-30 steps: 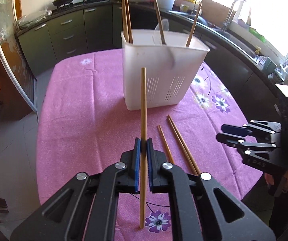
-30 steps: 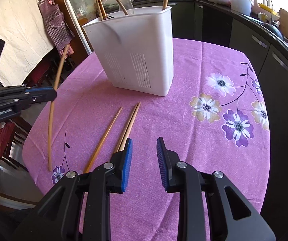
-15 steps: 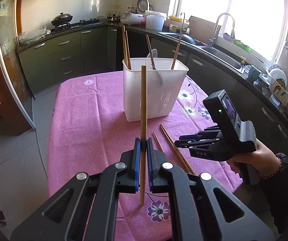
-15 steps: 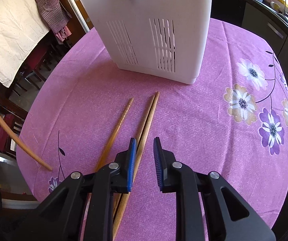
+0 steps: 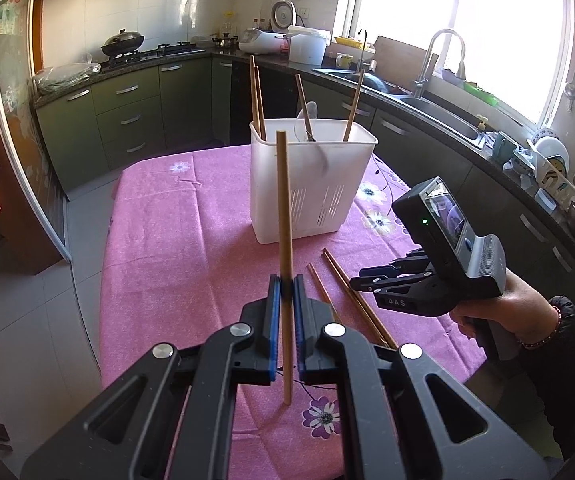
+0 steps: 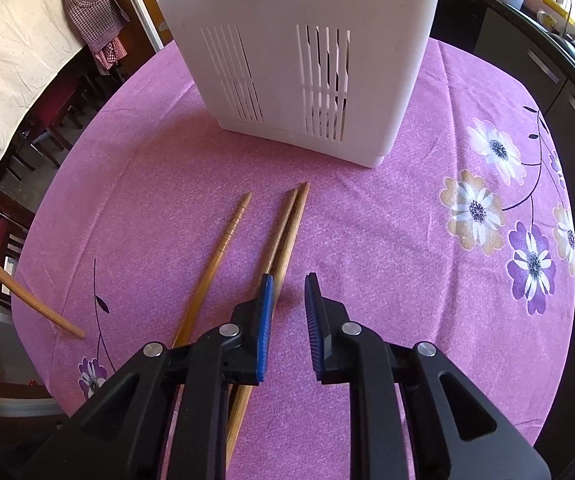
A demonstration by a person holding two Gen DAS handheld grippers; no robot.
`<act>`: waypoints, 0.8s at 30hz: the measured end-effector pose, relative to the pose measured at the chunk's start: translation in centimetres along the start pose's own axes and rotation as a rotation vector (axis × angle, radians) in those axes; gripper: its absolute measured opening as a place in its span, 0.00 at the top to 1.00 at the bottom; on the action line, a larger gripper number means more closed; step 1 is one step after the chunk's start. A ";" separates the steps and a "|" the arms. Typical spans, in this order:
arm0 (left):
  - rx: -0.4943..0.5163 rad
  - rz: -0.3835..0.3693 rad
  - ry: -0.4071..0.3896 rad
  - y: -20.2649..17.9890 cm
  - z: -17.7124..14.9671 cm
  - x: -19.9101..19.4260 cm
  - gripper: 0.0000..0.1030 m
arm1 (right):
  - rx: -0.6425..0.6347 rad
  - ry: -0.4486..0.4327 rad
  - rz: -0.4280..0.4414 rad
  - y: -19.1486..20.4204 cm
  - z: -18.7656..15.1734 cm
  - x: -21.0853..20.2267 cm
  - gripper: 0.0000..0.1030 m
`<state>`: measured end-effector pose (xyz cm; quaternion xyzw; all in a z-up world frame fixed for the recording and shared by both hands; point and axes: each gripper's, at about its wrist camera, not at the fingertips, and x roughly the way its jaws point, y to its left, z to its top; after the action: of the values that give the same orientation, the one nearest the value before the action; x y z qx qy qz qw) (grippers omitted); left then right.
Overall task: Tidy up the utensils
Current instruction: 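Grasp and lift a chopstick with the right tool while the left tool holds its chopstick, then carry both upright chopsticks over the white holder with both tools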
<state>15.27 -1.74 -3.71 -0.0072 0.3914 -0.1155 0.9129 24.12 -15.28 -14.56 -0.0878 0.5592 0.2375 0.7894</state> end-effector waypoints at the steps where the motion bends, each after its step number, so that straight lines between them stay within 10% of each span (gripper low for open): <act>1: 0.001 0.001 0.000 0.0 0.0 0.0 0.94 | -0.002 0.002 0.001 0.1 0.1 0.1 0.84; 16: 0.013 0.003 0.000 -0.1 -0.1 -0.2 0.94 | -0.038 0.007 -0.058 0.6 0.6 0.9 0.90; 24: 0.009 0.010 0.004 0.2 -0.1 -0.1 0.94 | 0.000 -0.165 -0.008 -0.4 0.5 -5.0 0.93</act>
<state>15.22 -1.51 -3.73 -0.0009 0.3925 -0.1129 0.9128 23.45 -16.83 -9.80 -0.0703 0.4918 0.2410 0.8337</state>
